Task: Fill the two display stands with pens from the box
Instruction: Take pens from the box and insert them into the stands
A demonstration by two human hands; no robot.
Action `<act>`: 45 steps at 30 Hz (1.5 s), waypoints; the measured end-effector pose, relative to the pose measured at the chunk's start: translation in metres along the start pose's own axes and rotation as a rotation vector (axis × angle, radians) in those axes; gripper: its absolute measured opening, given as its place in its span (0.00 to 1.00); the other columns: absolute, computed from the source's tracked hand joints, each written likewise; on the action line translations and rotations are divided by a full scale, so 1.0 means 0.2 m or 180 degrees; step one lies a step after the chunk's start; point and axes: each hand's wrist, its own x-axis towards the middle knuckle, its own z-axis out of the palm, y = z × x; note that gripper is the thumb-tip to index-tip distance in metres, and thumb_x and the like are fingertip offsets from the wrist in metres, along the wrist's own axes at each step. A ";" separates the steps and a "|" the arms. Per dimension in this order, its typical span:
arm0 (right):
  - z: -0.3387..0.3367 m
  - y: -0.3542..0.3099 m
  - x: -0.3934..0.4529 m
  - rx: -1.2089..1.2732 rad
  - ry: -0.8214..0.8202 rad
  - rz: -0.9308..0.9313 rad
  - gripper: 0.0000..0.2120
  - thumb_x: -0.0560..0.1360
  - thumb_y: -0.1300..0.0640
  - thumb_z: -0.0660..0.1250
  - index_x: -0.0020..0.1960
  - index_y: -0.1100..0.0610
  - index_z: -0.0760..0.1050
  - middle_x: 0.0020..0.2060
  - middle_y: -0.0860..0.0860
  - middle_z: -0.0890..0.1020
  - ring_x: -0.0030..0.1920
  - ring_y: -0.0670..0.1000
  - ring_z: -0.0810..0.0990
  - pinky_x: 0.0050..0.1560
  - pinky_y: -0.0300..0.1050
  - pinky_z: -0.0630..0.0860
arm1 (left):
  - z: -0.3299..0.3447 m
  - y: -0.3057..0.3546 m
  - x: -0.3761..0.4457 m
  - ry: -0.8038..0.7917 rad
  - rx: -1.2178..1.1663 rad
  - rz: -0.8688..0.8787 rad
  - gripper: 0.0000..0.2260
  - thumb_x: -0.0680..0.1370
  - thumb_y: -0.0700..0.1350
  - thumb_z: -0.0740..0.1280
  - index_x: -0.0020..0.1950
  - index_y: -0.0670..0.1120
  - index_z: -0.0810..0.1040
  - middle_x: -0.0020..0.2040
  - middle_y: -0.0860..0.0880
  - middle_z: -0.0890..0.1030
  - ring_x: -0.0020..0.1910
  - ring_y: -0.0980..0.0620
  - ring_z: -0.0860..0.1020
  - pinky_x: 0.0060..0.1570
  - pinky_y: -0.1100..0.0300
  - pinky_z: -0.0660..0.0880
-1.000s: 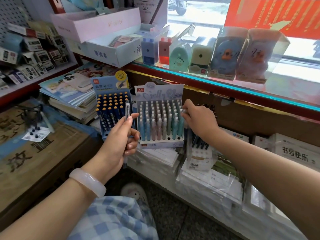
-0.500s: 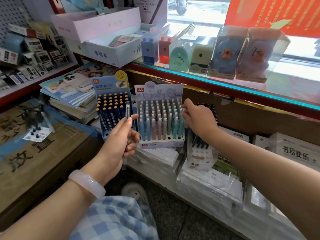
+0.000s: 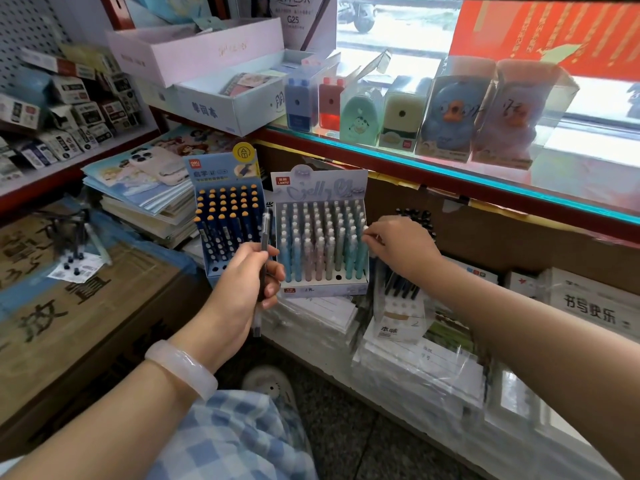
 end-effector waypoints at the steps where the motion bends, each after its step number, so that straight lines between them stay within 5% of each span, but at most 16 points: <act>1: -0.02 -0.01 0.00 0.0183 0.0094 0.0010 0.13 0.79 0.53 0.60 0.59 0.56 0.77 0.50 0.51 0.80 0.51 0.51 0.78 0.50 0.49 0.77 | 0.01 0.00 -0.01 -0.0026 0.0184 0.0042 0.10 0.82 0.39 0.49 0.47 0.45 0.69 0.30 0.48 0.72 0.22 0.57 0.66 0.19 0.66 0.61; 4: -0.12 -0.11 -0.01 0.1308 0.0239 0.0014 0.13 0.79 0.54 0.62 0.61 0.55 0.75 0.48 0.48 0.81 0.47 0.44 0.79 0.51 0.40 0.78 | 0.02 -0.02 -0.02 -0.0206 0.0778 0.0200 0.08 0.81 0.39 0.55 0.49 0.47 0.71 0.33 0.50 0.74 0.27 0.57 0.69 0.24 0.66 0.65; 7: -0.22 -0.24 -0.02 0.2188 -0.0186 -0.0304 0.11 0.78 0.54 0.62 0.59 0.55 0.76 0.44 0.47 0.82 0.43 0.41 0.82 0.45 0.34 0.79 | 0.05 -0.04 -0.04 -0.0487 0.0889 0.0264 0.07 0.80 0.36 0.58 0.48 0.46 0.72 0.32 0.50 0.75 0.26 0.57 0.70 0.24 0.66 0.66; 15: -0.30 -0.28 -0.08 0.2833 -0.0550 -0.0153 0.08 0.75 0.60 0.68 0.54 0.55 0.75 0.40 0.51 0.84 0.41 0.45 0.84 0.41 0.34 0.79 | 0.14 -0.03 -0.07 -0.0669 0.0791 0.0316 0.06 0.80 0.37 0.59 0.48 0.47 0.72 0.31 0.50 0.76 0.26 0.57 0.71 0.26 0.66 0.67; 19: -0.35 -0.20 -0.11 0.2662 -0.0275 -0.0046 0.08 0.75 0.61 0.67 0.53 0.57 0.75 0.40 0.50 0.84 0.40 0.43 0.83 0.42 0.34 0.79 | 0.19 -0.02 -0.06 -0.0880 0.1183 0.0251 0.07 0.80 0.43 0.60 0.54 0.54 0.71 0.46 0.51 0.80 0.45 0.58 0.78 0.42 0.65 0.73; 26: -0.41 0.06 -0.21 0.1264 0.0454 0.0190 0.08 0.76 0.56 0.67 0.55 0.53 0.74 0.41 0.45 0.80 0.43 0.41 0.79 0.46 0.31 0.74 | 0.12 -0.02 0.02 -0.0713 0.2983 0.0660 0.20 0.79 0.48 0.62 0.70 0.52 0.64 0.65 0.53 0.68 0.67 0.55 0.65 0.60 0.62 0.61; 30: -0.35 0.10 -0.30 0.0837 0.0480 0.0178 0.10 0.77 0.57 0.66 0.57 0.56 0.74 0.45 0.49 0.81 0.45 0.47 0.79 0.50 0.40 0.76 | 0.08 -0.02 0.03 -0.0424 0.3819 0.0881 0.21 0.78 0.49 0.63 0.70 0.52 0.65 0.69 0.48 0.67 0.68 0.49 0.65 0.64 0.55 0.64; 37: -0.39 0.13 -0.31 0.0796 0.0947 0.0305 0.11 0.77 0.58 0.66 0.58 0.56 0.74 0.44 0.46 0.77 0.44 0.44 0.76 0.43 0.26 0.68 | 0.02 -0.03 0.05 -0.0290 0.4116 0.0884 0.22 0.77 0.51 0.64 0.70 0.53 0.65 0.68 0.50 0.67 0.67 0.48 0.66 0.66 0.48 0.64; 45: -0.18 0.09 -0.34 0.0457 0.0299 0.0129 0.10 0.78 0.57 0.63 0.59 0.56 0.72 0.46 0.52 0.82 0.44 0.51 0.81 0.47 0.45 0.78 | -0.01 -0.06 0.04 -0.0319 0.4127 0.0863 0.22 0.77 0.52 0.64 0.70 0.54 0.66 0.68 0.50 0.68 0.67 0.49 0.66 0.65 0.48 0.66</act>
